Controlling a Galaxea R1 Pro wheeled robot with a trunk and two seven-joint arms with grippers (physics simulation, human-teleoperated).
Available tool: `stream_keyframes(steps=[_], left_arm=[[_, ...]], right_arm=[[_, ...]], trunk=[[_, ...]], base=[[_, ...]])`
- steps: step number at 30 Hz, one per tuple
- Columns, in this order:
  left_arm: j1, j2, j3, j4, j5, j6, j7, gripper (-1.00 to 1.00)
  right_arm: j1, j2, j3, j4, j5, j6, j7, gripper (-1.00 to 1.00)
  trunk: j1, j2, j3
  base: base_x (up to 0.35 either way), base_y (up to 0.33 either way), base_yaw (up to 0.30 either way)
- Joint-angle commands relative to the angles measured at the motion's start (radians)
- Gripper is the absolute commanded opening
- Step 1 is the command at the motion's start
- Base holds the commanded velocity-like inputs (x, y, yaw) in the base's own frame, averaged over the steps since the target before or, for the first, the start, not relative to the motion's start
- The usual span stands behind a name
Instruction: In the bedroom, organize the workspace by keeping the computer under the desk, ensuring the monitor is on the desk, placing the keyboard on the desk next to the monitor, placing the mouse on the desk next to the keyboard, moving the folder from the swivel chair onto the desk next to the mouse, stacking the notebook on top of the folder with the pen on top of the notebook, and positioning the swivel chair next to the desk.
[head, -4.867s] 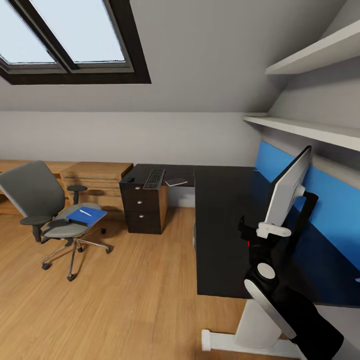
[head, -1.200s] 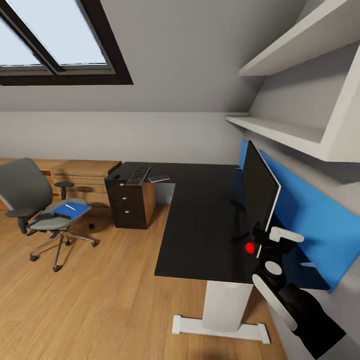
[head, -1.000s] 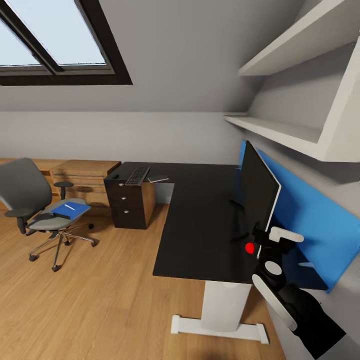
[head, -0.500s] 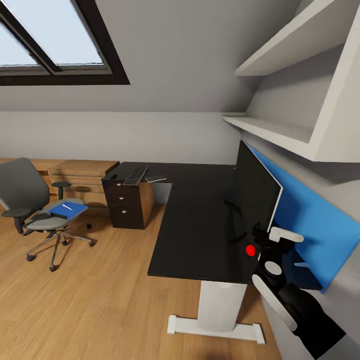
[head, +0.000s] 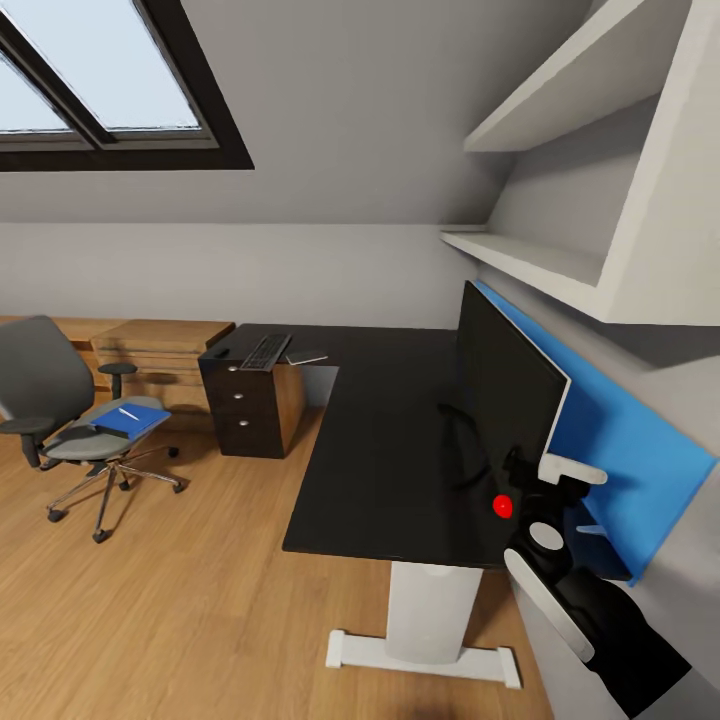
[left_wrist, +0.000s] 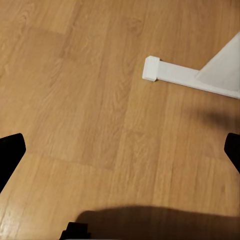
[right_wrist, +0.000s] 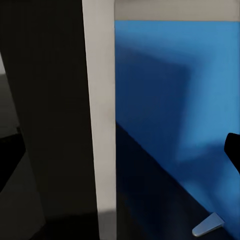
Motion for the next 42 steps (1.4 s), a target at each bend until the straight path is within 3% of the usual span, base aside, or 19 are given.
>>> stream_keyframes(steps=[1,42], left_arm=[[0.000,0.000,-0.002,-0.001,0.009,-0.003,0.003,1.00],[0.000,0.002,-0.002,-0.001,0.009,-0.005,0.003,1.00]], right_arm=[[-0.001,-0.001,0.003,-0.002,-0.003,0.007,-0.007,1.00],[-0.001,-0.001,0.003,-0.002,-0.003,0.007,-0.007,1.00]], trunk=[[0.000,-0.001,-0.001],[0.000,-0.001,-0.001]], base=[[0.000,-0.013,0.000],[-0.007,-0.008,0.000]])
